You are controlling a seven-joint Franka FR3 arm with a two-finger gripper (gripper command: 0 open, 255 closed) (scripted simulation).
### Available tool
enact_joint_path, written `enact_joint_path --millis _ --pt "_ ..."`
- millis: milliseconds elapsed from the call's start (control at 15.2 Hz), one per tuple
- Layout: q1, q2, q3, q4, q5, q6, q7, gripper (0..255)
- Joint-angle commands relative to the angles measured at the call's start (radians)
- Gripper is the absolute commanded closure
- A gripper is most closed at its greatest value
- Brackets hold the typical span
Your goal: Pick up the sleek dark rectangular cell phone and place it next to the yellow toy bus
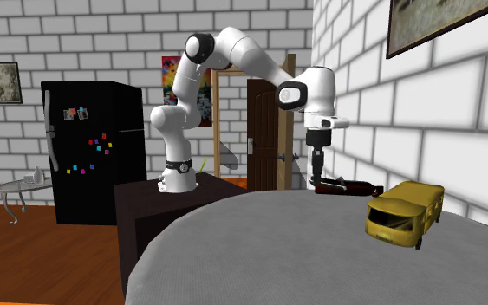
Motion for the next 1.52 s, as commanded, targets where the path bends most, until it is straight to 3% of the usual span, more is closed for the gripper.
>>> enact_joint_path --millis 0,1056,1452 --pt "-0.001 0.016 0.0 -0.002 0.001 0.019 -0.002 255" --pt "-0.005 0.164 0.006 -0.012 0.01 0.176 -0.009 255" --pt "-0.005 0.164 0.006 -0.012 0.01 0.176 -0.01 255"
